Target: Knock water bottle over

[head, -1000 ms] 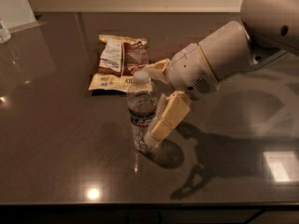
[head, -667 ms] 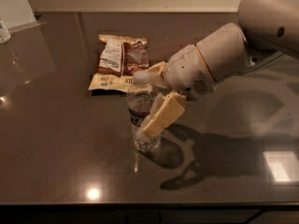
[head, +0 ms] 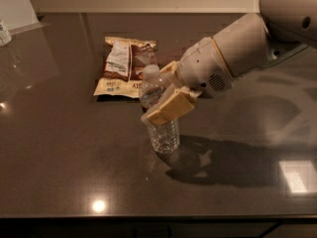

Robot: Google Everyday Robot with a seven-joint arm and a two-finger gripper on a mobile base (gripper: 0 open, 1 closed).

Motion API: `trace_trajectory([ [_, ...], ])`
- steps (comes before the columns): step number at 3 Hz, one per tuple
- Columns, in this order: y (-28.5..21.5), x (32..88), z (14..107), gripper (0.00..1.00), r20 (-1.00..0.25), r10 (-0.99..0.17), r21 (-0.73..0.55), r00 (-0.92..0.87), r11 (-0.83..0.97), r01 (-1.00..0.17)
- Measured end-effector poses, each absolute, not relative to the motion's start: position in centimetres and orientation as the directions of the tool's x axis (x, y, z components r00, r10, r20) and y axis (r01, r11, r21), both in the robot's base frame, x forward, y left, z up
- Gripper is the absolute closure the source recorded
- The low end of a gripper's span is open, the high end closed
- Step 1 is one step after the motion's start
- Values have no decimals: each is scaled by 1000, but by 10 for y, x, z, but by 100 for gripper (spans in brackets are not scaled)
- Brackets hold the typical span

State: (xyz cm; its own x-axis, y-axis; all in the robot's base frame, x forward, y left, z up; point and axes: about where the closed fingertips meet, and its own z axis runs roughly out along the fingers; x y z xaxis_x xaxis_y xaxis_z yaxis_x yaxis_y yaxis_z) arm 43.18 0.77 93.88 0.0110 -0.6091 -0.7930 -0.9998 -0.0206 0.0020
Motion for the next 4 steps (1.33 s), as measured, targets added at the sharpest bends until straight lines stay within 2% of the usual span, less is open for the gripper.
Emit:
trace_trajectory([
  [1, -7, 445, 961, 88, -718, -696, -32, 13, 15, -999],
  [2, -32, 463, 969, 100, -575, -818, -53, -1, 39, -998],
  [4, -78, 475, 931, 100, -259, -966, -13, 6, -3, -1000],
])
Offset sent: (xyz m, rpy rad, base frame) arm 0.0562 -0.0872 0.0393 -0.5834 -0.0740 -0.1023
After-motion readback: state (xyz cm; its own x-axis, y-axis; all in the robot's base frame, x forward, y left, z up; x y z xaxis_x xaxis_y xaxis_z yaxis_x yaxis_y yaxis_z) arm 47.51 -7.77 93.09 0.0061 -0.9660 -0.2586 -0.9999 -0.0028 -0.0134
